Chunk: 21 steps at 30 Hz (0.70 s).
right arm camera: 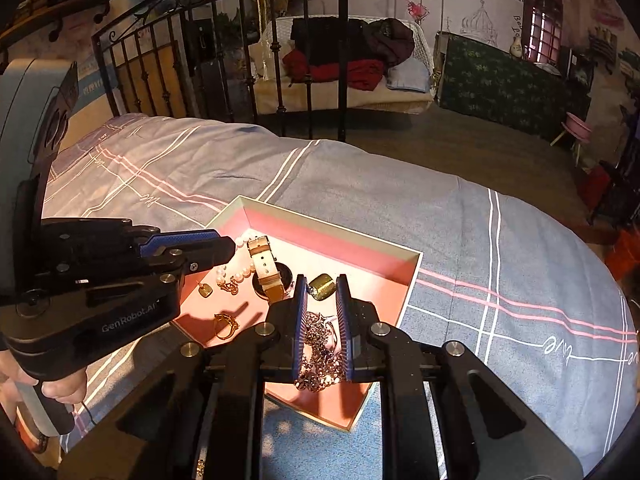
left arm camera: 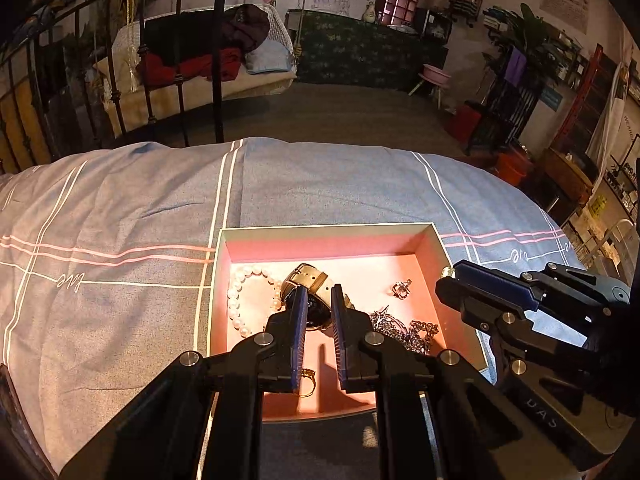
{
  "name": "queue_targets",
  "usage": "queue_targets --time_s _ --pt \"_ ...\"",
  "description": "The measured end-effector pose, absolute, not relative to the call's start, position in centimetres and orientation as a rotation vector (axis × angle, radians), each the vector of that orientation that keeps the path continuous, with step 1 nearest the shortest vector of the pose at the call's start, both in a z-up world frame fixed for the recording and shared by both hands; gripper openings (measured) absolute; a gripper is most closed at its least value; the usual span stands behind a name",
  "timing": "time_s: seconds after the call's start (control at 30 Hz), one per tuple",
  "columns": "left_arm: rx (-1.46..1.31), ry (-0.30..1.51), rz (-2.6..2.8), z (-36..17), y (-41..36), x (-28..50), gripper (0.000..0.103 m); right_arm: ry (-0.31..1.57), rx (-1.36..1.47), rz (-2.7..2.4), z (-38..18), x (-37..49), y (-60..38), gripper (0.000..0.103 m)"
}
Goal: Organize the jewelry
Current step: 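Carry both pieces over the box and open both tools to drop them, then withdraw both tools back toward the gold flower charm and ring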
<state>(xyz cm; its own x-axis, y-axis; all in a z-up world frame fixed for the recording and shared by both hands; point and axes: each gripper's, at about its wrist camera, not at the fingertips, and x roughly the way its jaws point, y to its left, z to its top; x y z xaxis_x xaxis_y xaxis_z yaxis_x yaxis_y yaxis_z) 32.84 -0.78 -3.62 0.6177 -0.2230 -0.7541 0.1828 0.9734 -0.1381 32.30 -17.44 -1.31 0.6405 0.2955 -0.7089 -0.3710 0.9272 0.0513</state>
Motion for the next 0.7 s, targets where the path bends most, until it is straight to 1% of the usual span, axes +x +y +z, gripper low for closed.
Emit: queue_targets --time_s 0.57,0.6,0.63,0.67,0.7 --pt "-0.058 0.890 -0.223 -4.3 -0.7 32.9 0.012 0.837 -0.128 0.387 -3.2 32.6 -16.3 0.015" --pt "-0.061 0.894 -0.224 -4.3 -0.6 32.9 0.016 0.849 -0.131 0.389 -3.4 32.7 -16.3 0.016" --pt "-0.068 0.900 -0.220 -4.3 -0.5 32.9 0.024 0.866 -0.135 0.393 -3.7 32.7 -16.2 0.029" --pt "-0.075 0.903 -0.208 -4.3 -0.3 32.9 0.052 0.883 -0.146 0.388 -3.9 32.7 -16.1 0.044" --pt "-0.082 0.891 -0.193 -4.1 -0.1 32.6 0.074 0.880 -0.160 0.369 -4.1 32.5 -16.1 0.080"
